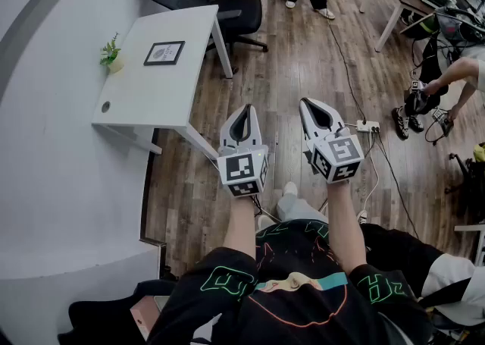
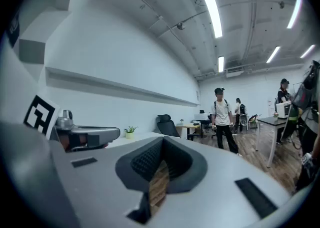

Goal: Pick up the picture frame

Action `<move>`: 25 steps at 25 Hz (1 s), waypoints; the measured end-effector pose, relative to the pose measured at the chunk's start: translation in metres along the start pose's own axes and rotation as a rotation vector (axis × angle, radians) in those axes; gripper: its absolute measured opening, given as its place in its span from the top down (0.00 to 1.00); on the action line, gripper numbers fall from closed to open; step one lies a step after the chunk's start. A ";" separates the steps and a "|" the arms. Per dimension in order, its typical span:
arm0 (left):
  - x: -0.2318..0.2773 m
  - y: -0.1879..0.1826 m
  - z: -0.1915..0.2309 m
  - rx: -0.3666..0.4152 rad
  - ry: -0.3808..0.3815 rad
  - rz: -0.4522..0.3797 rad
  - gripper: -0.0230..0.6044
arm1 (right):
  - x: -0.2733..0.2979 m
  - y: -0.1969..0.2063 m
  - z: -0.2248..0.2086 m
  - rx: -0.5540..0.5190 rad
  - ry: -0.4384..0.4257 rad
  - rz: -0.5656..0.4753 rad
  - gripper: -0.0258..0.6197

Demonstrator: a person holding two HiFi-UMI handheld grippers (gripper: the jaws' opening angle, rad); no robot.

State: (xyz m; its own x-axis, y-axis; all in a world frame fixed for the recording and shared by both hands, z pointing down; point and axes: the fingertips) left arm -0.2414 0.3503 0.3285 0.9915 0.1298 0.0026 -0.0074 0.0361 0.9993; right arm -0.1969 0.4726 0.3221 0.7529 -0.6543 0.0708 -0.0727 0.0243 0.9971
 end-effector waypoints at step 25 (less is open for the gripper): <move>0.143 0.001 0.053 0.012 -0.080 0.020 0.96 | 0.141 -0.005 -0.096 0.054 -0.031 0.025 0.95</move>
State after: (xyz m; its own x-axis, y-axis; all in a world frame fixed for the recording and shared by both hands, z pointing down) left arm -0.0932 0.3163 0.3321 0.9984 0.0505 0.0252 -0.0264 0.0224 0.9994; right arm -0.0281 0.4527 0.3297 0.7300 -0.6770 0.0937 -0.1272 0.0001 0.9919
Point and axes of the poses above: the fingertips, and each gripper's own axes: x forward along the fingers, z to its left, y out of its underside, and after that the axes turned 9 degrees about y, right-handed
